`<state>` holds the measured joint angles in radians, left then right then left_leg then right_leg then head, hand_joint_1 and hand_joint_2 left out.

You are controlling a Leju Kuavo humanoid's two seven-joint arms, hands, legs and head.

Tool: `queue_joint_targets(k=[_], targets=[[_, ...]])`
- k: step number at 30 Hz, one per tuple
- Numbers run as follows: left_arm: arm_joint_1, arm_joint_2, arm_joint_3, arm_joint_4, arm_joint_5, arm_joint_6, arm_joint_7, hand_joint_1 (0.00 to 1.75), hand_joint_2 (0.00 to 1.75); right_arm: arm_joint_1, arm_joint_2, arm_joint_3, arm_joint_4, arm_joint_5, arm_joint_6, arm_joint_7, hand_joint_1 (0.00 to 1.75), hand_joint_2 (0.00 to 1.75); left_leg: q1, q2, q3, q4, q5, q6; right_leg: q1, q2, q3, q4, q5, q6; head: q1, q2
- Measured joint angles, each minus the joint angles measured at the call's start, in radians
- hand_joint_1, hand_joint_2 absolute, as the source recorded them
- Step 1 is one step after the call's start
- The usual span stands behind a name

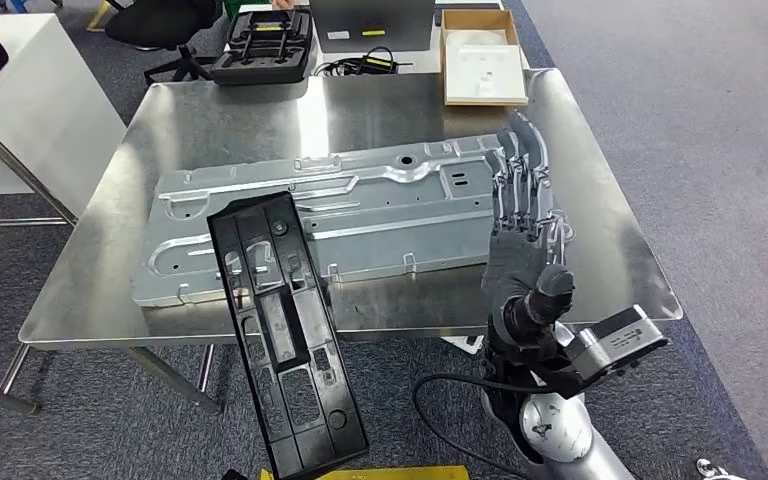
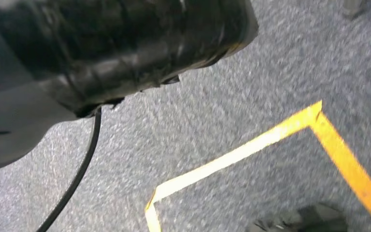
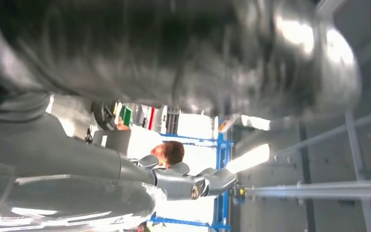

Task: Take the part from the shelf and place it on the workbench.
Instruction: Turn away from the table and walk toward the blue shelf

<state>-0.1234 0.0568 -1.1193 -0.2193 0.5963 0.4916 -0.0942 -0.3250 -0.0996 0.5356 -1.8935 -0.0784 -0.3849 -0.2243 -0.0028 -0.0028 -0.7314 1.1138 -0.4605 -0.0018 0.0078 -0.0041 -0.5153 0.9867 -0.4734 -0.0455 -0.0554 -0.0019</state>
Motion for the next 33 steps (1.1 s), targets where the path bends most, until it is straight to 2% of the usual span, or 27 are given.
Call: queue_joint_targets(k=[1, 2, 3, 4, 5, 6, 7, 8, 9, 10, 11, 13, 14, 15, 17, 18, 19, 20, 21, 22, 24, 25, 27, 29, 31, 32, 33], targets=[[0.000, 0.000, 0.000, 0.000, 0.000, 0.000, 0.000, 0.00, 0.00, 0.001, 0.000, 0.000, 0.000, 0.000, 0.000, 0.000, 0.00, 0.00, 0.003, 0.000, -0.018, 0.073, -0.052, -0.004, 0.000, 0.000, -0.016, 0.001, 0.013, -0.001, -0.002, 0.000], [-0.001, 0.000, 0.000, 0.000, 0.000, 0.000, 0.000, 0.00, 0.00, 0.002, 0.000, 0.000, 0.000, 0.000, 0.000, 0.000, 0.00, 0.00, 0.005, 0.001, -0.031, 0.145, -0.089, -0.008, 0.000, 0.000, -0.033, 0.002, 0.026, 0.000, -0.002, 0.000], [-0.002, 0.000, 0.000, 0.000, 0.000, 0.000, 0.000, 0.00, 0.00, 0.003, 0.000, 0.000, 0.000, 0.000, 0.000, 0.000, 0.00, 0.00, 0.006, 0.001, -0.036, 0.201, -0.105, -0.010, 0.000, -0.001, -0.051, 0.003, 0.039, 0.001, -0.002, 0.000], [-0.002, 0.000, 0.000, 0.000, 0.000, 0.000, 0.000, 0.00, 0.00, 0.004, 0.000, 0.000, 0.000, -0.001, 0.000, 0.000, 0.00, 0.00, 0.006, 0.001, -0.026, 0.222, -0.098, -0.011, 0.000, -0.001, -0.066, 0.005, 0.049, 0.002, -0.002, 0.000], [-0.001, 0.000, 0.000, 0.000, 0.000, 0.000, 0.001, 0.00, 0.00, 0.005, 0.000, 0.000, 0.000, -0.001, 0.000, 0.000, 0.00, 0.00, 0.007, 0.001, 0.002, 0.207, -0.075, -0.011, 0.000, -0.001, -0.081, 0.007, 0.058, 0.004, -0.002, 0.000], [-0.001, 0.000, 0.000, 0.000, -0.001, 0.000, 0.002, 0.00, 0.00, 0.005, 0.000, 0.000, 0.000, -0.001, 0.000, 0.000, 0.00, 0.00, 0.007, 0.001, 0.048, 0.156, -0.049, -0.010, -0.001, -0.001, -0.094, 0.009, 0.067, 0.006, -0.002, 0.000], [-0.002, 0.000, 0.000, 0.000, -0.001, 0.000, 0.002, 0.00, 0.00, 0.005, 0.000, 0.000, 0.000, -0.001, 0.000, 0.000, 0.00, 0.00, 0.007, 0.001, 0.107, 0.079, -0.036, -0.007, -0.001, -0.001, -0.105, 0.012, 0.075, 0.009, -0.002, 0.000], [-0.004, 0.000, 0.000, 0.000, -0.001, 0.000, 0.003, 0.00, 0.00, 0.005, 0.000, 0.000, 0.000, -0.001, 0.000, 0.000, 0.00, 0.00, 0.005, 0.000, 0.168, -0.008, -0.035, -0.003, 0.000, -0.001, -0.116, 0.015, 0.083, 0.013, -0.002, 0.000], [-0.006, 0.000, 0.000, 0.000, -0.001, 0.000, 0.003, 0.00, 0.00, 0.005, 0.000, 0.000, 0.000, -0.001, 0.000, 0.000, 0.00, 0.00, 0.003, -0.001, 0.213, -0.076, -0.041, 0.001, 0.001, -0.001, -0.122, 0.016, 0.092, 0.018, -0.001, 0.000], [-0.007, 0.000, 0.000, 0.000, -0.001, 0.000, 0.003, 0.00, 0.00, 0.005, 0.000, 0.000, 0.000, -0.001, 0.001, 0.000, 0.00, 0.00, 0.000, -0.003, 0.237, -0.121, -0.051, 0.006, 0.001, -0.002, -0.127, 0.016, 0.100, 0.023, -0.001, 0.000], [-0.007, 0.000, 0.001, 0.000, -0.001, 0.001, 0.003, 0.00, 0.00, 0.004, 0.000, 0.000, 0.000, -0.001, 0.001, 0.000, 0.00, 0.00, -0.003, -0.003, 0.243, -0.138, -0.051, 0.011, 0.000, -0.002, -0.130, 0.014, 0.109, 0.027, -0.002, 0.000], [-0.006, 0.000, 0.002, 0.000, -0.001, 0.001, 0.003, 0.00, 0.00, 0.007, 0.000, 0.000, 0.001, -0.002, 0.001, 0.000, 0.00, 0.00, -0.003, 0.000, 0.232, -0.143, -0.035, 0.024, -0.002, 0.000, -0.140, 0.019, 0.109, 0.037, -0.002, 0.000], [-0.005, -0.001, 0.003, 0.000, -0.001, 0.001, 0.003, 0.00, 0.00, 0.008, 0.000, 0.000, 0.001, -0.002, 0.001, 0.000, 0.00, 0.00, -0.002, 0.002, 0.225, -0.144, -0.025, 0.032, -0.004, 0.001, -0.151, 0.038, 0.087, 0.042, 0.000, 0.000], [-0.005, -0.001, 0.004, 0.000, -0.001, 0.001, 0.003, 0.00, 0.00, 0.009, 0.000, 0.000, 0.002, -0.002, 0.001, 0.000, 0.00, 0.00, -0.002, 0.004, 0.216, -0.146, -0.015, 0.039, -0.005, 0.002, -0.167, 0.077, 0.047, 0.046, 0.003, 0.000], [-0.004, 0.000, 0.005, 0.000, -0.001, 0.001, 0.003, 0.00, 0.00, 0.010, 0.000, 0.000, 0.003, -0.003, 0.001, 0.000, 0.00, 0.00, -0.004, 0.006, 0.195, -0.144, 0.001, 0.048, -0.008, 0.002, -0.204, 0.205, -0.049, 0.051, 0.006, 0.000], [-0.004, 0.001, 0.006, 0.000, -0.001, 0.001, 0.003, 0.00, 0.00, 0.011, 0.000, 0.000, 0.004, -0.004, 0.001, 0.000, 0.00, 0.00, -0.005, 0.006, 0.183, -0.142, 0.009, 0.049, -0.009, 0.002, -0.216, 0.265, -0.077, 0.052, 0.006, 0.000], [-0.004, 0.001, 0.006, 0.000, -0.001, 0.000, 0.003, 0.00, 0.00, 0.012, 0.000, 0.000, 0.005, -0.006, 0.001, 0.000, 0.00, 0.00, -0.006, 0.006, 0.171, -0.139, 0.016, 0.049, -0.009, 0.002, -0.215, 0.299, -0.083, 0.053, 0.006, 0.000], [-0.004, 0.002, 0.006, 0.000, -0.001, 0.000, 0.003, 0.00, 0.00, 0.013, 0.000, 0.000, 0.006, -0.008, 0.001, 0.000, 0.00, 0.00, -0.006, 0.006, 0.158, -0.134, 0.021, 0.049, -0.009, 0.001, -0.195, 0.295, -0.069, 0.052, 0.006, 0.000], [-0.004, 0.002, 0.006, 0.000, -0.001, 0.000, 0.003, 0.00, 0.00, 0.013, 0.000, 0.000, 0.007, -0.011, 0.002, 0.001, 0.00, 0.00, -0.006, 0.006, 0.146, -0.127, 0.026, 0.048, -0.009, 0.001, -0.158, 0.256, -0.044, 0.050, 0.006, 0.000], [-0.004, 0.001, 0.006, 0.000, -0.001, -0.001, 0.003, 0.00, 0.00, 0.012, 0.000, 0.000, 0.008, -0.013, 0.002, 0.001, 0.00, 0.00, -0.006, 0.006, 0.134, -0.120, 0.029, 0.046, -0.008, 0.002, -0.110, 0.191, -0.025, 0.046, 0.006, 0.000], [-0.004, 0.000, 0.007, 0.000, -0.002, -0.001, 0.003, 0.00, 0.00, 0.011, 0.000, 0.000, 0.008, -0.014, 0.004, 0.001, 0.00, 0.00, -0.007, 0.006, 0.116, -0.107, 0.036, 0.039, -0.002, 0.002, -0.032, 0.071, -0.012, 0.039, 0.005, 0.000], [-0.004, 0.000, 0.007, 0.000, -0.002, -0.001, 0.003, 0.00, 0.00, 0.010, 0.000, 0.000, 0.008, -0.015, 0.004, 0.001, 0.00, 0.00, -0.007, 0.006, 0.111, -0.104, 0.041, 0.034, 0.000, 0.002, -0.017, 0.041, -0.015, 0.036, 0.006, 0.000], [-0.004, 0.000, 0.007, 0.000, -0.004, -0.001, 0.003, 0.00, 0.00, 0.010, 0.000, 0.000, 0.008, -0.019, 0.005, 0.001, 0.00, 0.00, -0.006, 0.006, 0.104, -0.104, 0.053, 0.022, 0.002, 0.002, -0.020, 0.029, -0.008, 0.031, 0.006, 0.000], [-0.003, 0.000, 0.007, 0.000, -0.004, 0.000, 0.003, 0.00, 0.00, 0.010, 0.000, 0.000, 0.010, -0.029, 0.006, 0.001, 0.00, 0.00, -0.005, 0.003, 0.090, -0.082, 0.029, 0.009, -0.003, -0.001, -0.030, 0.022, 0.008, 0.021, 0.005, 0.000], [-0.002, 0.000, 0.007, 0.000, -0.004, -0.001, 0.004, 0.00, 0.00, 0.010, 0.000, 0.000, 0.012, -0.038, 0.008, 0.001, 0.00, 0.00, 0.000, 0.001, 0.058, 0.007, -0.052, -0.004, -0.006, -0.004, -0.047, 0.019, 0.025, 0.011, 0.001, 0.000], [-0.002, 0.000, 0.007, 0.000, -0.004, -0.001, 0.004, 0.00, 0.00, 0.011, 0.000, 0.000, 0.013, -0.043, 0.009, 0.001, 0.00, 0.00, 0.003, 0.001, 0.039, 0.073, -0.096, -0.009, -0.006, -0.004, -0.058, 0.019, 0.033, 0.008, -0.001, 0.000], [-0.002, 0.000, 0.007, 0.000, -0.004, -0.001, 0.005, 0.00, 0.00, 0.011, 0.000, 0.000, 0.015, -0.047, 0.010, 0.000, 0.00, 0.00, 0.007, 0.002, 0.025, 0.133, -0.126, -0.014, -0.005, -0.005, -0.070, 0.021, 0.042, 0.008, -0.001, 0.000]])
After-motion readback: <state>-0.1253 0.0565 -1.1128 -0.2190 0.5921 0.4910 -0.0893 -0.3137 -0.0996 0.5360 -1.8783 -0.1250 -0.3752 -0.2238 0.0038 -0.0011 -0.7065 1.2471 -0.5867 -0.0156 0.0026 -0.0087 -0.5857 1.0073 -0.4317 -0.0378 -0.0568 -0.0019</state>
